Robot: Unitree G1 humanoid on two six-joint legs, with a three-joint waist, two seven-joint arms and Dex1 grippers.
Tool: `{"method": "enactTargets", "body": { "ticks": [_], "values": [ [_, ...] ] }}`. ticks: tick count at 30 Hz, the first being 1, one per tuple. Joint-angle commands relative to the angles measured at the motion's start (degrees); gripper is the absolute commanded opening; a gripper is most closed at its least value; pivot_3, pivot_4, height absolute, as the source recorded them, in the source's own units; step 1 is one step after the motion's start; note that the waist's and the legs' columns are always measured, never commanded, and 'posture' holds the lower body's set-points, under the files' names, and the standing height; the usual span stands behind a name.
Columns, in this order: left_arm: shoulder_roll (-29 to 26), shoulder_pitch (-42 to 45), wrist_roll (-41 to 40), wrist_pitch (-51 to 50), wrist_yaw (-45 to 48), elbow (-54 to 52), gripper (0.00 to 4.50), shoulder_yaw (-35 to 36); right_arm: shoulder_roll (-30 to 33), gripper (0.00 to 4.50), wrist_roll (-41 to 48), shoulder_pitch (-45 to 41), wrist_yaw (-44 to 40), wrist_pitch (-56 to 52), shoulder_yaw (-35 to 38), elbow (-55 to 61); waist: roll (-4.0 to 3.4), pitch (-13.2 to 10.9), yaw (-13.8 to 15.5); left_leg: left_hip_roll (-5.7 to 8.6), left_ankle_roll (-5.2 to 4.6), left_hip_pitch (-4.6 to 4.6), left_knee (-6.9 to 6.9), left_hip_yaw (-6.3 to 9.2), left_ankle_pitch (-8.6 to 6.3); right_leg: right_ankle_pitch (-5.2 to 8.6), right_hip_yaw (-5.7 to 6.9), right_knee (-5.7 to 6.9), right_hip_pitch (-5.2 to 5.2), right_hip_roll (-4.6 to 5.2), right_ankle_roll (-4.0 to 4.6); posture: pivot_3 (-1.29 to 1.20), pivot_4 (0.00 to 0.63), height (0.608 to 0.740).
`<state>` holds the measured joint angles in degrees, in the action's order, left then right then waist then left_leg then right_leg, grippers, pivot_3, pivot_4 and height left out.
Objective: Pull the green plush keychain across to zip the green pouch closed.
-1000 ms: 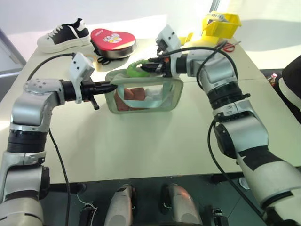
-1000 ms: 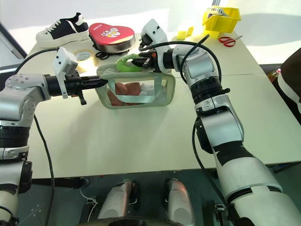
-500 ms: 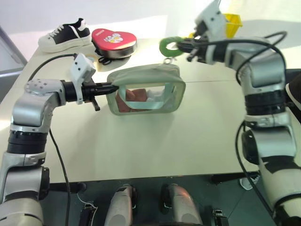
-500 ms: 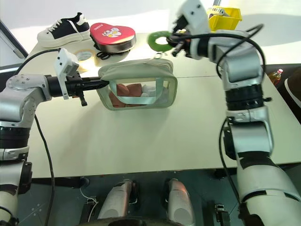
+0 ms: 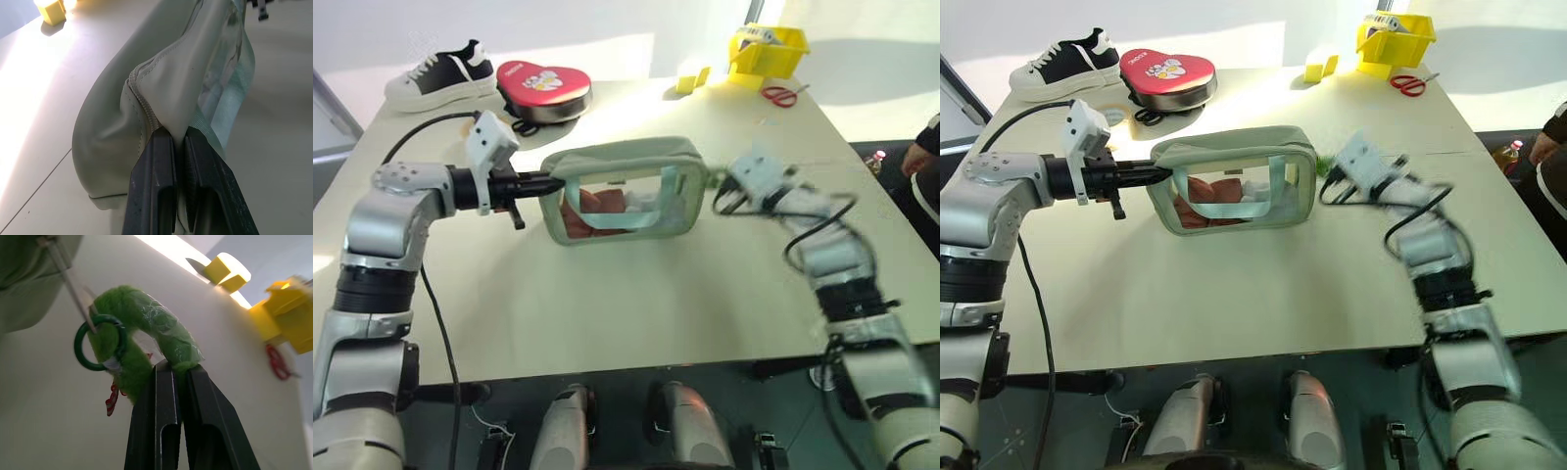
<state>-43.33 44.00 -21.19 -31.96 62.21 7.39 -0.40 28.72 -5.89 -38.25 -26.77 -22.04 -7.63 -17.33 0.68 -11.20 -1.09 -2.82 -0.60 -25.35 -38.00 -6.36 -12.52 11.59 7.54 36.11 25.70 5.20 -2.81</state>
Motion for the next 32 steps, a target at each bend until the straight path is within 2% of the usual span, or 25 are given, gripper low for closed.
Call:
{"method": "enactTargets", "body": {
  "ticks": [1,5,8,11,14,17,18,21,24,28,32],
  "values": [
    [-1.1,1.8,0.3,1.0,0.1,-0.1,0.0,1.3,-4.3,0.06,2.0,1.0,1.3,-3.3,1.0,1.5,-0.02,0.0,0.0,-0.01,0.02,0.0,0.0,0.0,0.01,0.0,-0.03,0.0,0.01,-0.03,0.0,0.0,0.15,0.74],
    [-1.6,1.2,0.3,0.7,0.2,-0.8,0.0,1.6,-7.1,0.06,3.2,3.2,-0.6,-7.0,-0.3,4.0,0.01,0.0,0.1,-0.04,0.02,0.04,-0.02,0.05,0.01,0.01,-0.07,0.02,-0.03,-0.05,-0.01,0.0,0.15,0.74],
    [-1.9,0.7,0.1,0.5,0.0,-1.3,0.0,1.9,-7.1,0.06,5.0,2.3,-1.7,-9.3,1.6,5.4,0.01,0.0,0.0,-0.04,0.02,0.04,-0.02,0.06,0.01,0.01,-0.08,0.01,-0.02,-0.05,0.0,0.0,0.15,0.74],
    [-2.0,0.1,-0.1,0.3,-0.3,-2.0,0.0,2.1,-4.9,1.02,9.2,-1.3,-5.3,-12.3,5.5,7.3,0.0,0.0,0.1,-0.05,0.02,0.03,-0.02,0.07,0.01,0.0,-0.08,0.01,-0.02,-0.06,0.01,0.0,0.15,0.74],
    [-2.2,-0.2,-0.2,-0.1,-0.6,-2.4,0.0,2.4,1.2,2.48,10.7,-6.5,-9.8,-13.5,7.9,7.9,-0.09,-0.1,0.2,-0.03,0.02,0.0,-0.02,0.06,0.01,-0.01,-0.1,0.01,0.01,-0.04,0.03,0.0,0.15,0.74],
    [-2.5,-0.3,-0.8,-0.5,-0.6,-2.4,1.14,3.1,8.6,4.1,11.9,-10.7,-15.4,-12.9,8.7,6.4,-0.1,-0.1,0.5,-0.02,0.01,-0.03,0.0,0.06,0.0,0.0,-0.11,-0.01,0.06,-0.04,0.02,0.0,0.15,0.74],
    [-2.9,-0.5,-1.2,-0.7,0.0,-2.6,1.56,3.3,11.2,4.49,12.6,-11.8,-18.1,-12.9,8.9,6.1,-0.09,-0.1,0.5,-0.02,0.0,-0.04,0.0,0.06,-0.01,0.01,-0.11,-0.03,0.06,-0.04,0.03,0.0,0.15,0.74],
    [-4.7,-0.2,-2.1,-1.1,1.5,-1.4,3.12,4.6,17.4,4.5,19.4,-13.4,-29.1,-17.3,10.0,8.8,-0.07,0.0,0.5,-0.01,-0.04,-0.06,0.07,0.05,-0.05,0.02,-0.1,-0.12,0.05,-0.03,0.03,0.0,0.15,0.74],
    [-7.0,1.3,-2.8,-2.0,2.0,1.1,4.49,6.7,20.2,4.5,28.8,-13.4,-36.6,-24.6,13.3,14.0,-0.07,0.0,0.1,-0.03,-0.06,-0.05,0.08,0.04,-0.06,0.01,-0.11,-0.14,0.06,-0.03,0.03,0.0,0.15,0.74],
    [-10.5,3.5,-4.7,-4.6,3.7,3.6,4.49,9.0,21.1,4.5,35.0,-12.4,-38.0,-29.9,15.6,19.2,-0.07,0.0,0.3,-0.06,-0.05,-0.03,0.07,0.04,-0.06,0.03,-0.1,-0.09,0.1,-0.05,0.0,0.0,0.15,0.74],
    [-11.8,2.9,-5.3,-4.9,4.2,3.6,4.49,10.0,20.3,4.5,36.6,-10.5,-35.4,-31.1,15.9,23.0,-0.07,0.0,0.5,-0.01,-0.04,-0.04,0.06,0.04,-0.07,0.06,-0.1,-0.12,0.1,0.05,0.01,0.0,0.15,0.74]
  ]
}}
